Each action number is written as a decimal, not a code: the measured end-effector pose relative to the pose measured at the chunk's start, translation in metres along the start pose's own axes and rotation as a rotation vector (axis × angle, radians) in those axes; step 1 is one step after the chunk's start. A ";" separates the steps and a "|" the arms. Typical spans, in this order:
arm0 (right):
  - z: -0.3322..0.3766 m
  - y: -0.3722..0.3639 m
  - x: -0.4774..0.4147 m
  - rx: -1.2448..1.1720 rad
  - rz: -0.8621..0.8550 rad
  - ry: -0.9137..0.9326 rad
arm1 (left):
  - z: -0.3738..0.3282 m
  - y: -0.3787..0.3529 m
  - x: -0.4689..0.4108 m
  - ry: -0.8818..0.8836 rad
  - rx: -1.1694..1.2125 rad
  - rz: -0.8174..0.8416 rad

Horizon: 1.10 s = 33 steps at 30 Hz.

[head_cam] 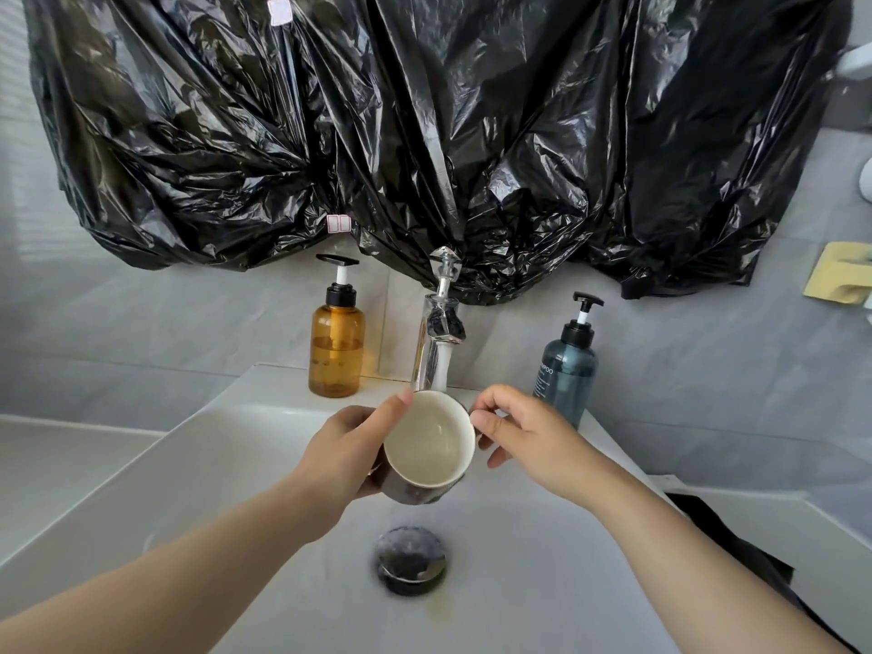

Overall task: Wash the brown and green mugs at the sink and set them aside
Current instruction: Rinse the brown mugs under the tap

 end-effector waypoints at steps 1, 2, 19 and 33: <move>0.000 0.000 0.000 -0.024 -0.007 -0.004 | 0.001 -0.002 0.001 0.019 0.029 0.012; 0.001 -0.001 0.000 -0.051 -0.015 -0.009 | 0.001 -0.003 0.001 0.036 0.059 0.027; -0.005 0.001 -0.005 -0.216 -0.258 0.064 | -0.013 -0.007 0.009 0.062 0.123 0.207; -0.012 -0.022 -0.001 -0.366 0.008 -0.147 | -0.012 -0.007 0.007 0.001 0.223 0.149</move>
Point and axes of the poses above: each hand's wrist, its own x-axis away from the middle knuckle, its own y-axis out of the back of the hand, z = x × y, the point moved 4 cm from there along -x, towards the middle knuckle, and after that the axes turned 1 degree about -y, right-handed, at the moved point
